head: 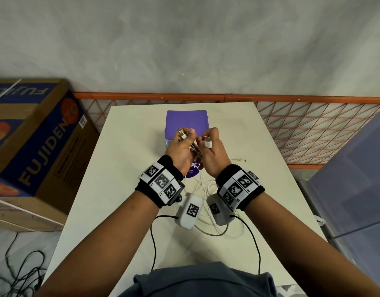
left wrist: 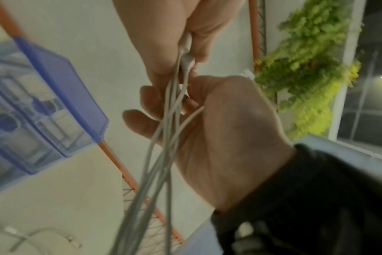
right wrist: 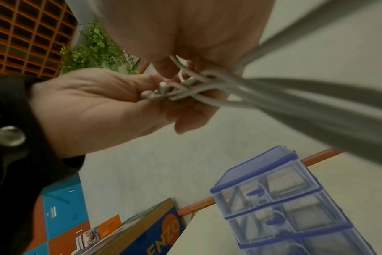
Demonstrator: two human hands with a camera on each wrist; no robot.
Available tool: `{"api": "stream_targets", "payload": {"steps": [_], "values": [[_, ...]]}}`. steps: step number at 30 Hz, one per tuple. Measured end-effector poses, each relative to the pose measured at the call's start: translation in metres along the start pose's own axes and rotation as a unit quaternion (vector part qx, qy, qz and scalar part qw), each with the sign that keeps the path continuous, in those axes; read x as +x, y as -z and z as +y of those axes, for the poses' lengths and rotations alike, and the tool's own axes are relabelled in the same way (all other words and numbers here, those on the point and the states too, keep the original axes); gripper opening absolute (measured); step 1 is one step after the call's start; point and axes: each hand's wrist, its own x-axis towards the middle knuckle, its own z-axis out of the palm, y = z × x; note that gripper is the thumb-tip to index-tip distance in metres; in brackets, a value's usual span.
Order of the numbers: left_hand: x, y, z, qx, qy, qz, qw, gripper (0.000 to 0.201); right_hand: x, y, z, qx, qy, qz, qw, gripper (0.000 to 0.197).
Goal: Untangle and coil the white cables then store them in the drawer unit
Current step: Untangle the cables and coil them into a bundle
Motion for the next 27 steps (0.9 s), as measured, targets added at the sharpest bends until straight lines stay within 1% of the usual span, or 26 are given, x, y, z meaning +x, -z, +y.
{"api": "stream_targets", "payload": {"steps": [2,4,5,7,8,9,10,11,12,15,18,19,21,22,24,25,27], "values": [[-0.003,-0.002,-0.002,0.054,-0.015,0.004,0.998,0.019,0.001,0.000,-0.001,-0.004,-0.008,0.007,1.000,0.031],[-0.007,-0.004,-0.006,0.131,-0.039,-0.002,0.991,0.016,0.003,-0.001,-0.002,-0.024,-0.013,0.012,1.000,0.033],[-0.009,-0.005,-0.007,0.153,-0.051,-0.017,0.987,0.022,0.004,-0.002,-0.002,-0.032,-0.016,0.014,0.999,0.033],[-0.010,-0.004,-0.010,0.184,-0.058,-0.046,0.980,0.055,0.004,-0.001,-0.002,-0.048,-0.019,0.009,0.999,0.033],[-0.010,-0.004,-0.012,0.192,-0.054,-0.053,0.979,0.060,0.004,-0.002,-0.001,-0.063,-0.018,0.004,0.998,0.031],[-0.010,-0.004,-0.012,0.188,-0.045,-0.054,0.980,0.050,0.004,-0.002,0.000,-0.078,-0.015,-0.004,0.997,0.026],[-0.010,-0.006,-0.013,0.171,-0.032,-0.042,0.984,0.032,0.004,-0.003,0.001,-0.087,-0.019,-0.016,0.996,0.019],[-0.009,-0.008,-0.013,0.154,-0.016,-0.014,0.988,0.021,0.005,-0.003,0.001,-0.087,-0.027,-0.024,0.996,0.015],[-0.007,-0.009,-0.012,0.139,-0.002,0.014,0.990,0.018,0.005,-0.004,0.002,-0.083,-0.034,-0.028,0.996,0.013],[-0.001,-0.006,-0.007,0.078,0.022,0.055,0.995,0.016,0.003,-0.006,0.005,-0.082,-0.018,-0.029,0.996,0.011],[0.004,0.003,0.000,0.011,0.030,0.049,0.998,0.018,0.002,-0.006,0.009,-0.040,-0.028,-0.040,0.998,0.015],[0.005,0.006,0.001,0.004,0.030,0.045,0.999,0.018,0.001,-0.005,0.009,-0.012,-0.036,-0.042,0.998,0.016],[0.005,0.008,0.004,-0.003,0.040,0.049,0.998,0.021,0.000,-0.003,0.007,0.043,-0.048,-0.053,0.997,0.025],[0.004,0.008,0.006,-0.008,0.047,0.056,0.997,0.021,-0.001,-0.004,0.004,0.041,-0.042,-0.061,0.996,0.027],[0.005,0.007,0.008,-0.018,0.041,0.083,0.996,0.020,-0.005,-0.007,-0.002,-0.028,-0.009,-0.060,0.998,0.016],[0.006,0.007,0.010,-0.016,0.029,0.095,0.995,0.020,-0.006,-0.009,-0.004,-0.070,0.009,-0.047,0.996,0.010],[0.008,0.007,0.014,-0.009,0.001,0.100,0.995,0.022,-0.007,-0.010,-0.003,-0.136,0.013,-0.030,0.990,0.017]]}}
